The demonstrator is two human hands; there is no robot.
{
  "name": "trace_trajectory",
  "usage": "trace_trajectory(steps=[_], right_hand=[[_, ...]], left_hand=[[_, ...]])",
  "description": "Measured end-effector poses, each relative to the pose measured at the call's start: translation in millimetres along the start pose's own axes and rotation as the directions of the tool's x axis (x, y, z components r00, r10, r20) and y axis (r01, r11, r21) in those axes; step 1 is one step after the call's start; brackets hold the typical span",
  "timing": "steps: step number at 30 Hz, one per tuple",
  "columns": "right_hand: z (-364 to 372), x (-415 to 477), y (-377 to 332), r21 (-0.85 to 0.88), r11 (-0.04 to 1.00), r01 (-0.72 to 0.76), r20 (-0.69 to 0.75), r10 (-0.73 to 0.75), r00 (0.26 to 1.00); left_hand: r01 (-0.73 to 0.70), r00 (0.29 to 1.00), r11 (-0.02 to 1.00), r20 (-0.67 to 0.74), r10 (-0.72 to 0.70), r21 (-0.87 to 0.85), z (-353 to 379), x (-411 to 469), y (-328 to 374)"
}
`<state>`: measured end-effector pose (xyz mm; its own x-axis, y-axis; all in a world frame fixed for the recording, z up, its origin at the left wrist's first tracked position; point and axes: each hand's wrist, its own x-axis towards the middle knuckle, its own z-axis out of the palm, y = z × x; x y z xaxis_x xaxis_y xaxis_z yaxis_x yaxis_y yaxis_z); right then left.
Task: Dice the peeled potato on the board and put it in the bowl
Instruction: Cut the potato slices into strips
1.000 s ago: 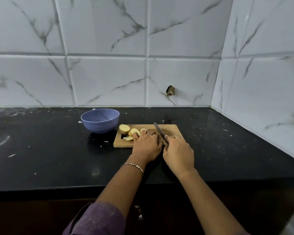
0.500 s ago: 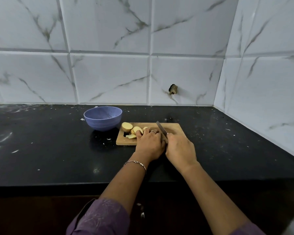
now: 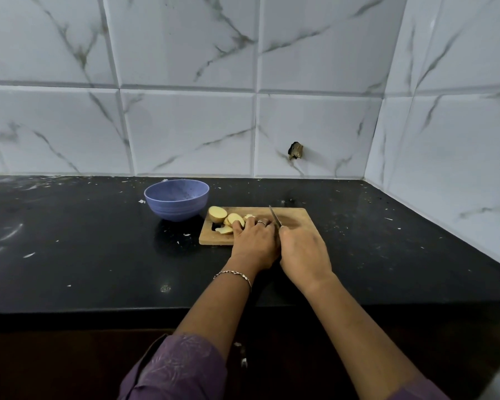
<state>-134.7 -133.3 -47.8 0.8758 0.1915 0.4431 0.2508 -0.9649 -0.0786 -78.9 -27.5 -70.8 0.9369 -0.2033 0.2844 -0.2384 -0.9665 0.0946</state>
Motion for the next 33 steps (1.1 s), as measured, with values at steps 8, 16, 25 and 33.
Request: trace_trajectory(steps=[8,16,25,33], right_hand=[[1,-4,0,-0.01,0.999,-0.041,0.005,0.041,0.999],[11,-5,-6,-0.073,0.997,-0.013,-0.057,0.009,0.998],[16,-2,-3,-0.054,0.997,-0.053,-0.089,0.048,0.995],[23,1,0,-0.006,0.994,-0.11,-0.101,0.109,0.989]], left_hand=[[0.01,1.0,1.0,0.011,-0.01,0.014,-2,-1,1],[0.016,0.999,1.0,0.036,-0.016,0.002,-2,0,1],[0.017,1.0,1.0,0.023,-0.017,0.003,-2,-3,1],[0.025,0.999,0.999,0.022,-0.025,-0.027,1,-2,1]])
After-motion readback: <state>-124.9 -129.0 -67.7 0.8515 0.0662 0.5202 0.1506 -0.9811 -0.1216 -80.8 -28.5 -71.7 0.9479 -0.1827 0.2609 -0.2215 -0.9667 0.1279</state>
